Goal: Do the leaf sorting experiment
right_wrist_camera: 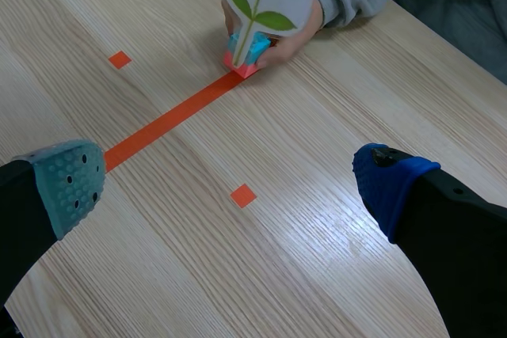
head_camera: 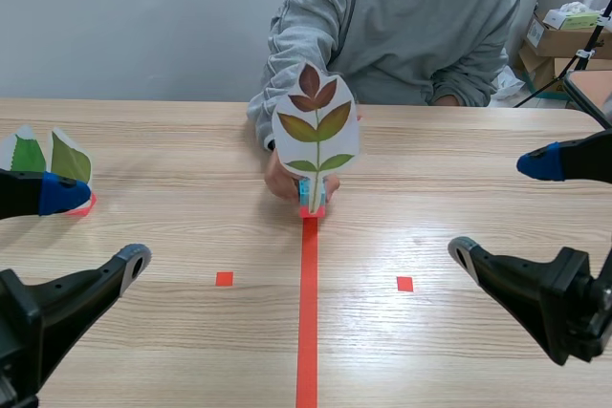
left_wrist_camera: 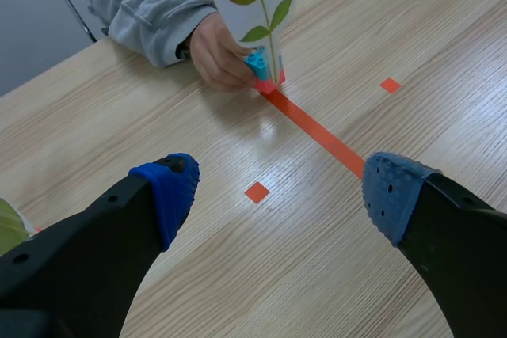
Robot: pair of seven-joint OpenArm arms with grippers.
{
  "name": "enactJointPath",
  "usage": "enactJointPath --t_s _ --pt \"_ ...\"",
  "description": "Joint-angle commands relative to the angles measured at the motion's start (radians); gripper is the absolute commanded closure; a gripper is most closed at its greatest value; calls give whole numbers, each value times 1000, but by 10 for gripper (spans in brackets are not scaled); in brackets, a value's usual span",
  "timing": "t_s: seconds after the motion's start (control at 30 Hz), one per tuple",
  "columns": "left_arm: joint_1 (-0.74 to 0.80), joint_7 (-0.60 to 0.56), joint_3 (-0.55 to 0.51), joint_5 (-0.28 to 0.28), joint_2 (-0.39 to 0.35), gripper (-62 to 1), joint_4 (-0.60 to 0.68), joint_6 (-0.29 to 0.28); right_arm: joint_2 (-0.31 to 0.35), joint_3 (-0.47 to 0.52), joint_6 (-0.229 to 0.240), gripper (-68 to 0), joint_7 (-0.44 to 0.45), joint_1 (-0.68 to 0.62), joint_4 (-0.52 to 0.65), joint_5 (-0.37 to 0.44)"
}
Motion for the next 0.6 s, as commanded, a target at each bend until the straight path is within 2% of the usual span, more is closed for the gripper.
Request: enactJointPath --t_s 0.0,0.57 --pt "-3 -14 6 -6 3 -450 19 0 2 9 8 -655 18 6 4 16" --pt "-3 -15 6 -6 3 -450 19 0 2 9 8 -655 18 6 4 23"
